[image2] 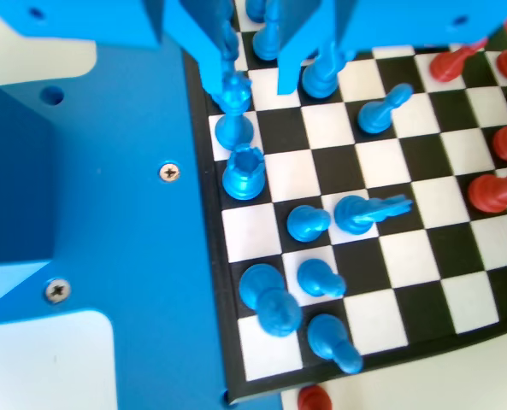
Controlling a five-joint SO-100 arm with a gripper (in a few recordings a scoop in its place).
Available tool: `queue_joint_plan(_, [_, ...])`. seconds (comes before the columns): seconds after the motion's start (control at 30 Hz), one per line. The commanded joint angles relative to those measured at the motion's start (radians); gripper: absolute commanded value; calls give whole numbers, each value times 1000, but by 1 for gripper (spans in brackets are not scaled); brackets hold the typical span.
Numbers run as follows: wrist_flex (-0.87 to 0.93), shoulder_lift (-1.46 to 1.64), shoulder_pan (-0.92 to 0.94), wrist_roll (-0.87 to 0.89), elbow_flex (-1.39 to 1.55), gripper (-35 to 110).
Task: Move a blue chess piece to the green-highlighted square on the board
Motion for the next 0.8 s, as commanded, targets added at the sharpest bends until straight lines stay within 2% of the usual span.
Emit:
queue_joint_plan(0.0, [-20,21,-15,-37,21,10])
queue_joint_plan(0.43, [-107,6,-18,-43,80,10])
queue_joint_plan(0.77, [-195,-2,-12,-61,130,4])
